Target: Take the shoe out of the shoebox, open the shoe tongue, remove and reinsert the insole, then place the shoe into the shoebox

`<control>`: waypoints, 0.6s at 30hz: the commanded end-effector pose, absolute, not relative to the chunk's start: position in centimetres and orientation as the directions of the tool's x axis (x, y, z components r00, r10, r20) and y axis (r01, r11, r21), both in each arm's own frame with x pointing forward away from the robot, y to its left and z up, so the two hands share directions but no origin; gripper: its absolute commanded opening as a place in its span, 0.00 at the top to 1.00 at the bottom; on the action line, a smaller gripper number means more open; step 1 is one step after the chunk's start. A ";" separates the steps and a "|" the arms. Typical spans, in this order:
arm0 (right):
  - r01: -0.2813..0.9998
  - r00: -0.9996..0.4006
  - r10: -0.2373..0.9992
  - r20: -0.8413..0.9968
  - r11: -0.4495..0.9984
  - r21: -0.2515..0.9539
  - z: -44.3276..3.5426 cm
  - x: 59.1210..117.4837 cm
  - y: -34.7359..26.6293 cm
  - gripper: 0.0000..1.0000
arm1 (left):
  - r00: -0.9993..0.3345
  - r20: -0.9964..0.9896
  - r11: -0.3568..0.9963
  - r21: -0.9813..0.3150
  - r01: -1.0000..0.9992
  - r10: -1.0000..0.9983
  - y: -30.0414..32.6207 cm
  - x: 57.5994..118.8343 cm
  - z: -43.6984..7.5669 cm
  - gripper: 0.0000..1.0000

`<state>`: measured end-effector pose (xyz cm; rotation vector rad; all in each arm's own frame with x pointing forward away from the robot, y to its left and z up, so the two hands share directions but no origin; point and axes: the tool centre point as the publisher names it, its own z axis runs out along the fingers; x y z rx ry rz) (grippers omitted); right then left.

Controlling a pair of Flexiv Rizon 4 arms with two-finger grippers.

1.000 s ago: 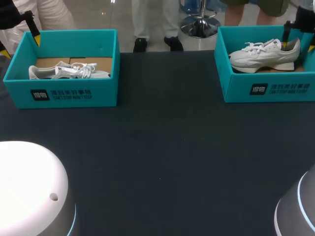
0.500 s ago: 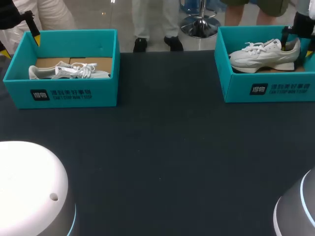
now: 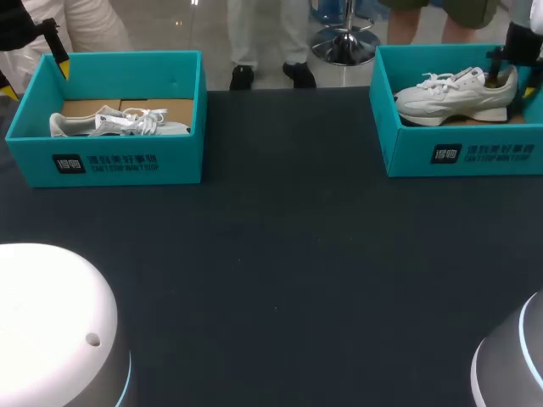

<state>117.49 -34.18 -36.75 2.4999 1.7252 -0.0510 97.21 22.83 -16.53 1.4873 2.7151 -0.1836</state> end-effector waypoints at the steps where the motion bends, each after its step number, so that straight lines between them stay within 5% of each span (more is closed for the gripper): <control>1: 0.934 0.355 0.930 -0.093 -0.357 -0.012 -36.9 118.4 -34.3 0.43 | -0.539 -0.092 0.533 -0.081 0.842 0.838 22.9 97.1 -16.5 0.00; 8: 0.930 0.362 0.926 -0.111 -0.366 -0.023 -37.0 118.3 -34.2 0.37 | -0.539 -0.092 0.533 -0.081 0.842 0.838 22.9 97.1 -16.5 0.00; 13: 0.924 0.375 0.919 -0.121 -0.381 -0.030 -37.2 117.9 -34.4 0.50 | -0.539 -0.092 0.533 -0.081 0.842 0.838 22.9 97.1 -16.5 0.00; 18: 0.921 0.382 0.916 -0.122 -0.388 -0.032 -37.3 117.8 -34.5 0.52 | -0.539 -0.092 0.533 -0.081 0.842 0.838 22.9 97.1 -16.5 0.00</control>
